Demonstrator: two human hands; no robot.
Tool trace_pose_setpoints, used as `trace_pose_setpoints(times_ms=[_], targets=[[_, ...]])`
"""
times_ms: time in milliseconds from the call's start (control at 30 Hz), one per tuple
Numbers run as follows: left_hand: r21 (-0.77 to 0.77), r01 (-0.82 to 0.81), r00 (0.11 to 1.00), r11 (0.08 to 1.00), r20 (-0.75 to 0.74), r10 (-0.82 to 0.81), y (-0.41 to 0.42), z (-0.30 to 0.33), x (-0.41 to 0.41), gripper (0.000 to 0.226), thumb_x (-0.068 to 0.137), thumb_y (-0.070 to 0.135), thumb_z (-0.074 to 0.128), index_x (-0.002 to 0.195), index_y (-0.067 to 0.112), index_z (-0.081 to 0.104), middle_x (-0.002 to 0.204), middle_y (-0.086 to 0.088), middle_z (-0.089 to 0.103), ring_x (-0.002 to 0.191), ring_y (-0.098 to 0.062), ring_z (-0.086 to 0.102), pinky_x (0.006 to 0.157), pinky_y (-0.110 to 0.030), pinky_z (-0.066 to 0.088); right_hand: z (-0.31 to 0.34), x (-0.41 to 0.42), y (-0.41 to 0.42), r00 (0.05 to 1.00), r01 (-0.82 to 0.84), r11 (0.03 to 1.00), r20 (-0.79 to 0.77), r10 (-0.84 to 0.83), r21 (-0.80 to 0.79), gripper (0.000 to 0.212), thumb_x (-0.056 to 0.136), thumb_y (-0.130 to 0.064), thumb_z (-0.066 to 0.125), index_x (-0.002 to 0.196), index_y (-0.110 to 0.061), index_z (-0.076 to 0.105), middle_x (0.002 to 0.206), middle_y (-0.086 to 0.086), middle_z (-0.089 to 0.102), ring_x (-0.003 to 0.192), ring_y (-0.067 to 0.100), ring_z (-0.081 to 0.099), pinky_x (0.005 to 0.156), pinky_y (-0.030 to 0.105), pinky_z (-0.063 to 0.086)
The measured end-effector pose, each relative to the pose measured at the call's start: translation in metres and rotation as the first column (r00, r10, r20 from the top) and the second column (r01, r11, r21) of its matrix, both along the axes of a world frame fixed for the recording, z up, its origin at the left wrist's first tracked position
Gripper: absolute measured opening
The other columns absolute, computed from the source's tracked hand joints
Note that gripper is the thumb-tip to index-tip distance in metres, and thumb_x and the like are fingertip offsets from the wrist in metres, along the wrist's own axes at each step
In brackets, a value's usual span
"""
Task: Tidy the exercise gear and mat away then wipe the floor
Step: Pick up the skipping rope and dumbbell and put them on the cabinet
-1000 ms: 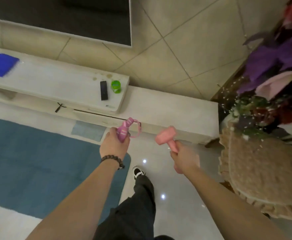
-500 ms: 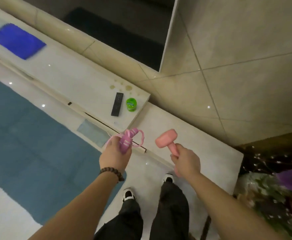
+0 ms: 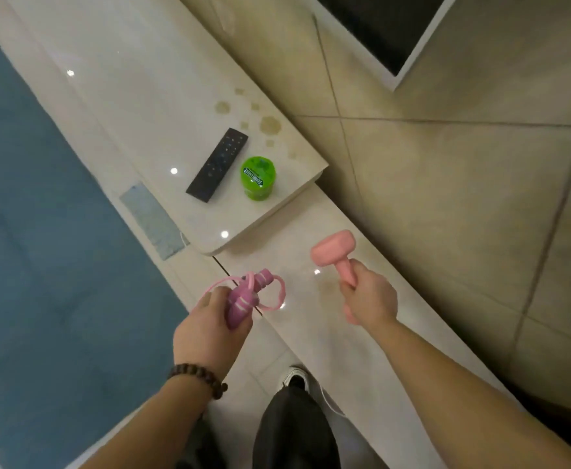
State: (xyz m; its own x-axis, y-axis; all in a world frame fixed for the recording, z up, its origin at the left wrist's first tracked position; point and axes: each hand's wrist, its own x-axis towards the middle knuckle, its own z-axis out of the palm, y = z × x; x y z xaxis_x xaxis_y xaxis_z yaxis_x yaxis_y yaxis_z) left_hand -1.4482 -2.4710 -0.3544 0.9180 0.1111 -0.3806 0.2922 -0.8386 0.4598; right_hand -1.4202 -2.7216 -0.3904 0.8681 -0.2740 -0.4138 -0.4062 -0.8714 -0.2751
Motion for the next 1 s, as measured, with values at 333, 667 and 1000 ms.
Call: trace_pose_setpoints(times_ms=[333,667,1000], targets=[[-0.102,0.049,0.987,0.994,0.154,-0.032,-0.012,-0.088,0.022,0.038,0.078,0.028,0.074,0.111,0.018,0.059,0.096,0.006,0.057,0.067,-0.016,0.052,0.059,-0.027,0.041,-0.089,0.098,-0.023,0.989,-0.142,0.982,0.026,0.146,-0.126,0.014,0.092,-0.029,0.053,0.102,-0.019,0.053,0.084,0.004,0.061,0.073,0.027,0.053,0.063,0.032,0.041],[-0.073,0.139,0.931,0.988,0.35,-0.105,-0.036,-0.116,0.045,0.043,0.071,0.016,0.081,0.108,0.01,0.06,0.094,-0.003,0.059,0.07,-0.013,0.049,0.06,-0.022,0.041,-0.111,0.137,-0.02,0.973,-0.218,0.947,0.028,0.23,-0.234,0.017,0.093,-0.028,0.051,0.106,-0.017,0.054,0.083,0.006,0.06,0.067,0.024,0.044,0.061,0.029,0.03],[0.177,0.393,0.919,0.902,-0.09,-0.383,-0.04,-0.157,0.051,0.102,0.083,0.058,0.06,0.152,0.028,-0.007,0.161,-0.002,0.001,0.148,-0.025,-0.001,0.119,-0.046,0.003,-0.114,0.106,-0.052,0.963,-0.27,0.957,-0.01,0.27,-0.108,0.079,0.077,-0.055,0.065,0.142,-0.026,0.032,0.129,0.012,0.042,0.112,0.034,0.044,0.092,0.041,0.042]])
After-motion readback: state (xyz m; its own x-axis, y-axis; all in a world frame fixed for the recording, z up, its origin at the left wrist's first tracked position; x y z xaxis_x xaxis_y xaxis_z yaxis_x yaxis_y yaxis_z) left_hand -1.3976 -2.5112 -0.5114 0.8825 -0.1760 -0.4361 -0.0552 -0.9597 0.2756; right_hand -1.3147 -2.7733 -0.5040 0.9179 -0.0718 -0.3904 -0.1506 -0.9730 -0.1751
